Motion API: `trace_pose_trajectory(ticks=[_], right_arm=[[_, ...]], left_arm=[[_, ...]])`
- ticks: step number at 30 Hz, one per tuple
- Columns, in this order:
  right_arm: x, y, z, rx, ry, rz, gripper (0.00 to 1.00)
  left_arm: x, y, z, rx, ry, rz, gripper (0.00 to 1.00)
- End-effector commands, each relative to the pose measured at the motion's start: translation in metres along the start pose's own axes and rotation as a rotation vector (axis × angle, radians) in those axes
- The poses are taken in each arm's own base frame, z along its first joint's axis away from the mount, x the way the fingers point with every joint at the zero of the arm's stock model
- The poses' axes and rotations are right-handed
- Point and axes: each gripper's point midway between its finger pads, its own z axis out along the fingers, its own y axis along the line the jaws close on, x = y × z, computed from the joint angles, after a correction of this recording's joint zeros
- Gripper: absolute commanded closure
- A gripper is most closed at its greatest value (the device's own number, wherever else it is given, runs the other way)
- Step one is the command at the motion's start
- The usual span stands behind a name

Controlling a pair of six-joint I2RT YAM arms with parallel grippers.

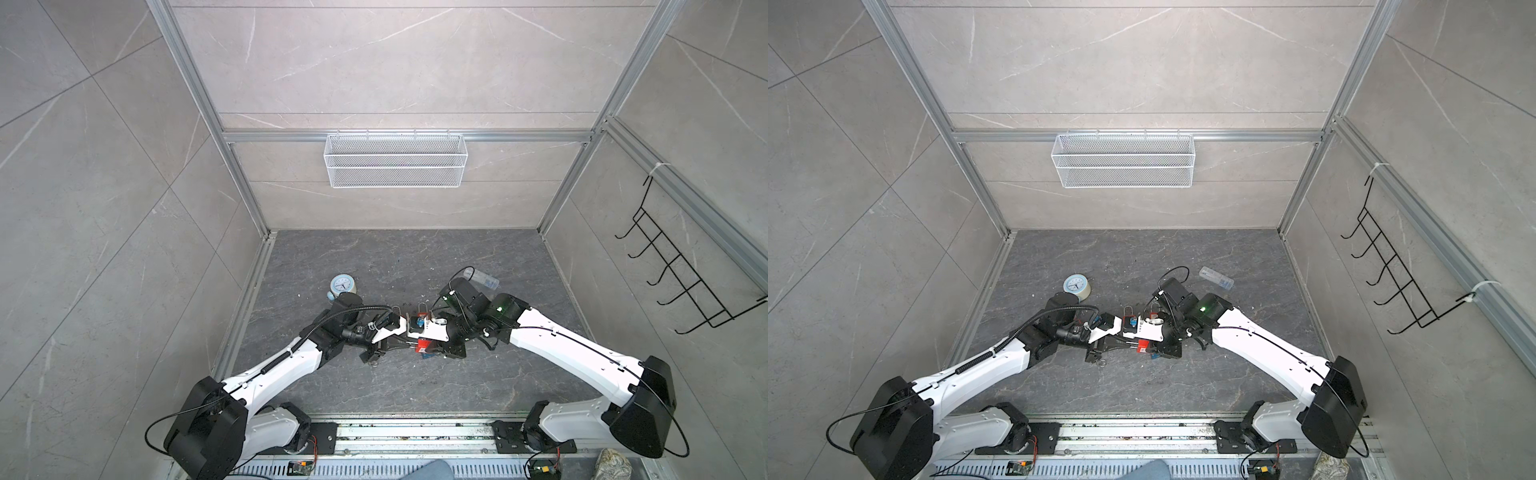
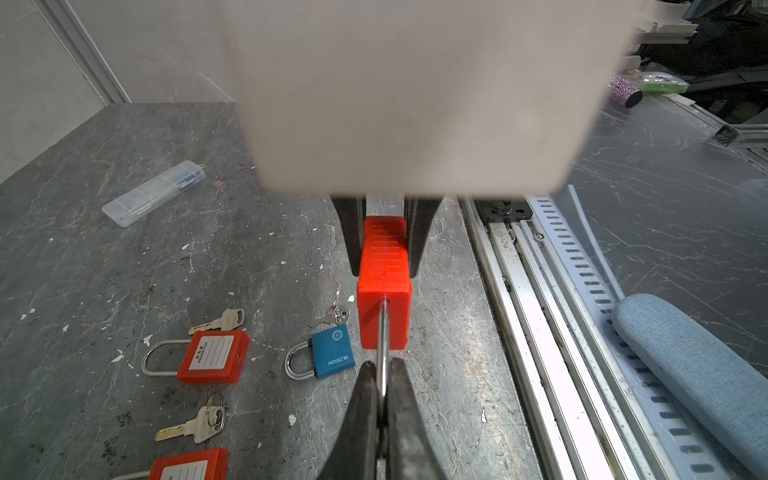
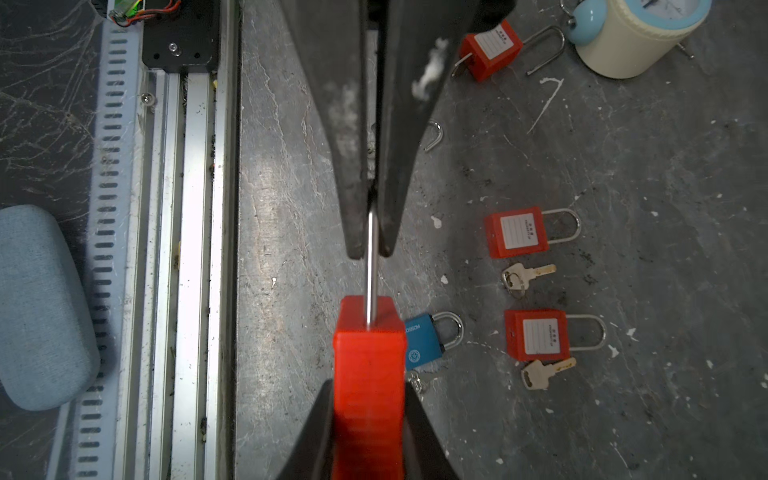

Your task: Lock with the key

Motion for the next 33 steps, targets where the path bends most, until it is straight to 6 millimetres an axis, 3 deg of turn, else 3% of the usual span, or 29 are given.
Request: trace_pose_trajectory(ticks=[1, 6, 12, 13, 16, 19, 23, 27, 33], right_arm=[[-0.036, -0.013, -0.008, 0.072, -0.147, -0.079, 0.89], [-0.051, -0.012, -0.017, 0.102, -0.248, -0.115, 0.86], [-0.024, -0.014, -0.026, 0.176, -0.145, -0.104, 0.75], [-0.02, -0.013, -0.029, 0.18, -0.138, -0.097, 0.71], [-0.012, -0.012, -0.043, 0.206, -0.135, -0.065, 0.4], [-0.006, -0.009, -0.058, 0.204, -0.132, -0.023, 0.34], [0.013, -0.003, -0.065, 0.164, -0.056, 0.038, 0.34], [0.035, -0.002, -0.06, 0.129, 0.047, 0.1, 0.39], [0.04, -0.006, -0.051, 0.102, 0.082, 0.113, 0.46]], left_arm=[[-0.028, -0.005, 0.005, 0.055, -0.09, 0.045, 1.0], [-0.027, 0.0, 0.008, 0.026, -0.101, 0.052, 1.0], [-0.036, 0.009, 0.002, -0.056, -0.136, 0.118, 1.0], [-0.038, 0.01, 0.001, -0.062, -0.14, 0.127, 1.0], [-0.043, 0.014, 0.001, -0.072, -0.149, 0.148, 1.0], [-0.044, 0.015, 0.001, -0.071, -0.15, 0.154, 1.0], [-0.046, 0.015, 0.001, -0.071, -0.153, 0.161, 1.0], [-0.049, 0.013, 0.0, -0.062, -0.158, 0.165, 1.0], [-0.052, 0.011, 0.0, -0.044, -0.164, 0.165, 1.0]])
